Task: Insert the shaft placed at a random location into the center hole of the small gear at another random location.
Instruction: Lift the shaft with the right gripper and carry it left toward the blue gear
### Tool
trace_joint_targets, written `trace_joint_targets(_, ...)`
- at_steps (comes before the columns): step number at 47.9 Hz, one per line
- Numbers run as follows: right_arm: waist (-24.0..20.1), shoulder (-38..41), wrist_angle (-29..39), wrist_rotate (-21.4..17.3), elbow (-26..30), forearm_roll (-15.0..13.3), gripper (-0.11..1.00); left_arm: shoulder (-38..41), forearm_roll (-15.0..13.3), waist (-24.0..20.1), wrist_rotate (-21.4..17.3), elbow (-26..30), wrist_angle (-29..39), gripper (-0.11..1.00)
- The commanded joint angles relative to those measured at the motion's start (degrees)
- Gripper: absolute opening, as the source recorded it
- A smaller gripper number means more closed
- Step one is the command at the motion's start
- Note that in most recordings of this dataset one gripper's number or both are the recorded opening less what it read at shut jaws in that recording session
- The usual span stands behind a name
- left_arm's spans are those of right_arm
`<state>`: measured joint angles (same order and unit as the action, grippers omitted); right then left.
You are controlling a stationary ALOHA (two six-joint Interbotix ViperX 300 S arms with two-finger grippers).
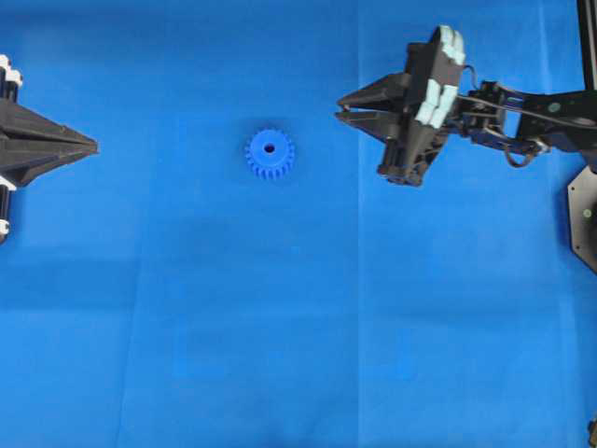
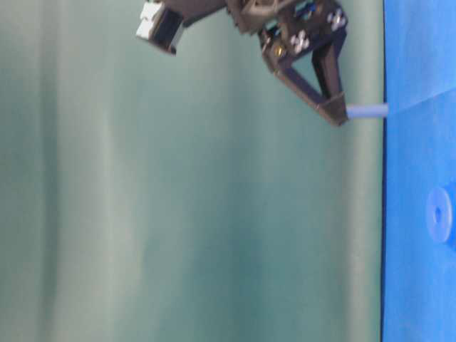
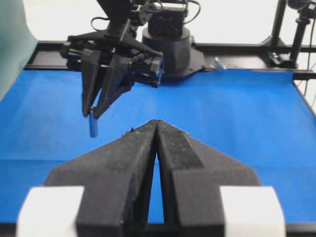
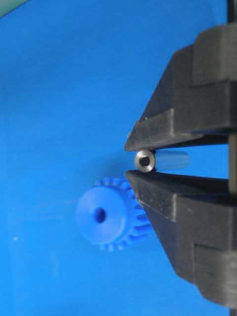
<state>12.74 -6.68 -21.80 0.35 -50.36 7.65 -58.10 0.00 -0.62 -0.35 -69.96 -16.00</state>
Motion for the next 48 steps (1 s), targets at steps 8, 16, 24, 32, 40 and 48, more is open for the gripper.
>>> trace_joint_targets(8,-1.9,3.6,0.9,0.2,7.0,-0.2,0.03,0.3,0.2,-0.1,0.0,0.6,-0.3,0.00)
trace_joint_targets(16,-2.9,6.6,1.6,0.2,10.7,-0.3,0.03,0.3,0.2,-0.1,0.1,0.6,-0.3,0.00)
trace_joint_targets(24,-3.5,9.3,1.6,0.2,13.8,-0.3,0.03,0.3,0.2,-0.1,0.1,0.6,-0.3,0.00)
trace_joint_targets(32,-4.0,11.4,1.6,0.2,15.6,-0.3,0.03,0.2,0.2,-0.1,0.1,0.6,-0.2,0.00)
trace_joint_targets(40,-3.9,13.6,0.9,0.2,16.5,-0.1,0.03,0.2,0.2,-0.1,0.1,0.6,0.1,0.00)
trace_joint_targets(48,-4.0,16.3,-1.4,0.1,16.6,0.2,0.03,0.3,0.2,-0.1,0.1,0.6,0.1,0.00)
